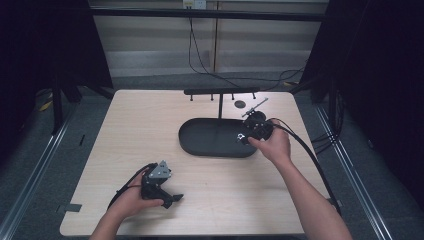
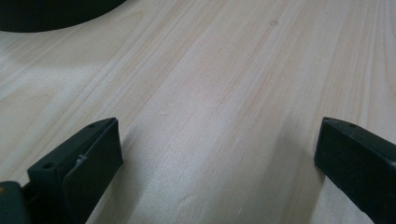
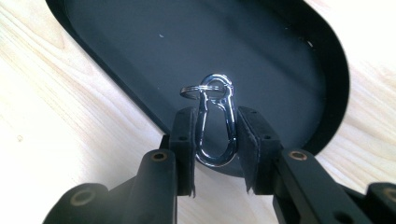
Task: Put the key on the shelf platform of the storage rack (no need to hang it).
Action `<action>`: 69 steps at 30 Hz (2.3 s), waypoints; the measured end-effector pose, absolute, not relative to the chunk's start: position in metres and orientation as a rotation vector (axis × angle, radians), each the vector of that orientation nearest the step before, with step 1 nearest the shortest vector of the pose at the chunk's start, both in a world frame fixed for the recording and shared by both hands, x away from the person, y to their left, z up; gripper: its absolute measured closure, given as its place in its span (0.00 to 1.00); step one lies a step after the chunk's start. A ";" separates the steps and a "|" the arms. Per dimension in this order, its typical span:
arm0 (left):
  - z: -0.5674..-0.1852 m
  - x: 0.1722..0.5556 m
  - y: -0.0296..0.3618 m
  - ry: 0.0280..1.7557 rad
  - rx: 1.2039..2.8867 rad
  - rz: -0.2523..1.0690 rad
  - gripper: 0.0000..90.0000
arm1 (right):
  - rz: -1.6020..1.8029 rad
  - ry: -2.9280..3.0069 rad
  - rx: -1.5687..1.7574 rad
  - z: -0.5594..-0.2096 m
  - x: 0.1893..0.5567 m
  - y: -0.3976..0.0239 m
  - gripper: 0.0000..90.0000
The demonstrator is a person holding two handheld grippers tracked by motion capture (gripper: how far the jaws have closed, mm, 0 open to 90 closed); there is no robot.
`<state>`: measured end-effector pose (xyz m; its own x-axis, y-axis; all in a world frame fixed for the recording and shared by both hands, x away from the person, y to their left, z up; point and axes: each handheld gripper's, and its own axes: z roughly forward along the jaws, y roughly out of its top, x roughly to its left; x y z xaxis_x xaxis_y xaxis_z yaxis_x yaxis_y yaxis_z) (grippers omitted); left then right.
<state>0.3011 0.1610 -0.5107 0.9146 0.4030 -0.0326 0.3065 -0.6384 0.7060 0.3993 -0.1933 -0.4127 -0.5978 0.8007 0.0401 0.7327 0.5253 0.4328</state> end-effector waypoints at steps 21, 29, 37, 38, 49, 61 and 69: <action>-0.510 0.301 0.161 0.501 2.313 0.164 0.00 | 0.639 2.556 1.345 -0.429 0.409 -0.187 0.77; -0.511 0.301 0.161 0.505 2.306 0.159 0.00 | 0.646 2.539 1.349 -0.435 0.412 -0.186 0.77; -0.511 0.301 0.161 0.506 2.308 0.161 0.00 | 0.660 2.528 1.364 -0.443 0.415 -0.184 0.77; -0.511 0.301 0.161 0.506 2.308 0.162 0.00 | 0.658 2.524 1.363 -0.445 0.416 -0.184 0.76; -0.511 0.301 0.161 0.505 2.305 0.160 0.00 | 0.668 2.499 1.388 -0.452 0.419 -0.186 0.76; -0.511 0.301 0.161 0.505 2.305 0.160 0.00 | 0.664 2.493 1.404 -0.459 0.422 -0.187 0.76; -0.511 0.301 0.161 0.505 2.305 0.160 0.00 | 0.671 2.497 1.395 -0.463 0.423 -0.186 0.76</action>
<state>0.3010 0.1606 -0.5109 0.9142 0.4037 -0.0364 0.3089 -0.6356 0.7075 0.4230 -0.1862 -0.4627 -0.5333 0.8449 0.0428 0.7525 0.4506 0.4804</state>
